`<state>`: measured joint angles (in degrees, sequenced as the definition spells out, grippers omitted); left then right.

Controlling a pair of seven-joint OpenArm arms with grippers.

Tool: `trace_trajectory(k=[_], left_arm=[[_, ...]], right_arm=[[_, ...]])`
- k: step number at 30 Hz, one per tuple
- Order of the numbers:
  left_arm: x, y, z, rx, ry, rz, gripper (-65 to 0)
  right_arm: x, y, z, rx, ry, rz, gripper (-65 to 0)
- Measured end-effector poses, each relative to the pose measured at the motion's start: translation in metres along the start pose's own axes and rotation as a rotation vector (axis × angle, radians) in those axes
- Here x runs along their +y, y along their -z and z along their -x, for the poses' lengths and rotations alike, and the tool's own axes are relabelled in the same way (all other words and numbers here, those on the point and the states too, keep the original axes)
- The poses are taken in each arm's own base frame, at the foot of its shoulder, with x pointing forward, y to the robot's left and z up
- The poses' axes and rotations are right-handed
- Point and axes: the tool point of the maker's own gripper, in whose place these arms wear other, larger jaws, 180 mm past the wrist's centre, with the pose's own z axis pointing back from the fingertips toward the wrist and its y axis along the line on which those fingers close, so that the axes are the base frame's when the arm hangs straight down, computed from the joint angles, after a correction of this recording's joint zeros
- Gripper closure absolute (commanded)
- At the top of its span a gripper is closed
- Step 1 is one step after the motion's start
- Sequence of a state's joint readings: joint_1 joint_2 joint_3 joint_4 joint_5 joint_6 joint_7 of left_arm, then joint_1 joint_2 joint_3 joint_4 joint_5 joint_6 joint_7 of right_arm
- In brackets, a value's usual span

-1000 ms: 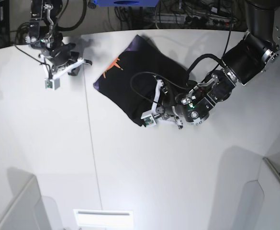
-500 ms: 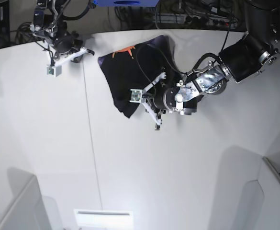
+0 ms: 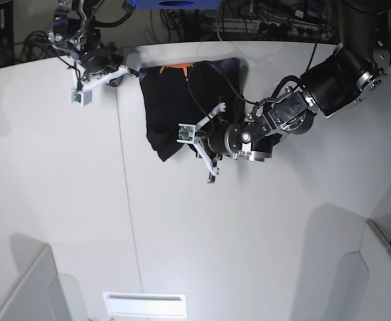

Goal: Fold the T-shirt properly
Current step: 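Rotate and square the folded stack with the left gripper, then release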

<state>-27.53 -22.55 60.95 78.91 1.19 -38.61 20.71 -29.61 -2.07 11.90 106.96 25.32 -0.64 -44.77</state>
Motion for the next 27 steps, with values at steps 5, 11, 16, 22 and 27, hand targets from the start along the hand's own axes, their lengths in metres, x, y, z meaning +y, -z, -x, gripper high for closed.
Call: trace_trajectory(k=[5, 11, 16, 22, 27], left_arm=[[0.005, 0.005, -0.013, -0.005, 0.024, 0.002, 0.0], [0.004, 0.012, -0.019, 0.001, 0.067, 0.026, 0.0], [0.001, 0.015, -0.022, -0.003, 0.086, 0.039, 0.0], [0.003, 0.014, -0.022, -0.003, 0.092, 0.037, 0.0], [0.004, 0.015, -0.024, 0.005, 0.100, 0.037, 0.0]], right_arm=[[0.000, 0.000, 0.000, 0.000, 0.000, 0.000, 0.0], [0.001, 0.000, 0.000, -0.001, 0.002, -0.001, 0.0], [0.000, 0.000, 0.000, -0.001, 0.000, 0.000, 0.0], [0.000, 0.000, 0.000, -0.001, 0.000, 0.000, 0.0], [0.001, 0.000, -0.002, -0.003, -0.001, -0.001, 0.0]])
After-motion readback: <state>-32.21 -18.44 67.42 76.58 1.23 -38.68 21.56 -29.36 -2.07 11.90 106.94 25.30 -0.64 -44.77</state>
